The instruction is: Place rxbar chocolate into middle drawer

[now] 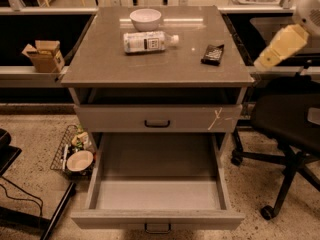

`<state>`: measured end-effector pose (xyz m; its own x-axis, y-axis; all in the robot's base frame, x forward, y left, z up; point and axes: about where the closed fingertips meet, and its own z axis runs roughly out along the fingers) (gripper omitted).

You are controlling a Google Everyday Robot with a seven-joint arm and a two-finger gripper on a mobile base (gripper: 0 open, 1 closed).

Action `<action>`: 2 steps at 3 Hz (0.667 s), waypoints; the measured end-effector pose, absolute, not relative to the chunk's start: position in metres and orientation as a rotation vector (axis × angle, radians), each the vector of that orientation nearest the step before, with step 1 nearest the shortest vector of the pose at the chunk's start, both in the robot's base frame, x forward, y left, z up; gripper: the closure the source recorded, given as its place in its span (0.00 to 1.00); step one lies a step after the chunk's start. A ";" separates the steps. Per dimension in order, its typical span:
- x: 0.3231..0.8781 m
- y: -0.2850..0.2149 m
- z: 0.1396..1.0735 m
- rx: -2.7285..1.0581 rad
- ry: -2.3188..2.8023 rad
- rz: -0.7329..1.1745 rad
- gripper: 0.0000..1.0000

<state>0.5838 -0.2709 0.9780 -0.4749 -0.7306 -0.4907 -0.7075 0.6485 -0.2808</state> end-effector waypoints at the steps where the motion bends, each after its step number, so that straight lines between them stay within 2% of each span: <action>1: 0.659 -0.278 0.954 -0.832 2.400 -0.068 0.00; 2: 0.696 -0.279 0.934 -0.603 2.466 -0.026 0.00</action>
Offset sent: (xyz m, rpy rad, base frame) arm 0.1564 -0.0108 -0.0626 0.3131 0.0836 -0.7048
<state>0.6959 -0.2789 0.9341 -0.7208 -0.4265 -0.5464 -0.4147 0.8970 -0.1530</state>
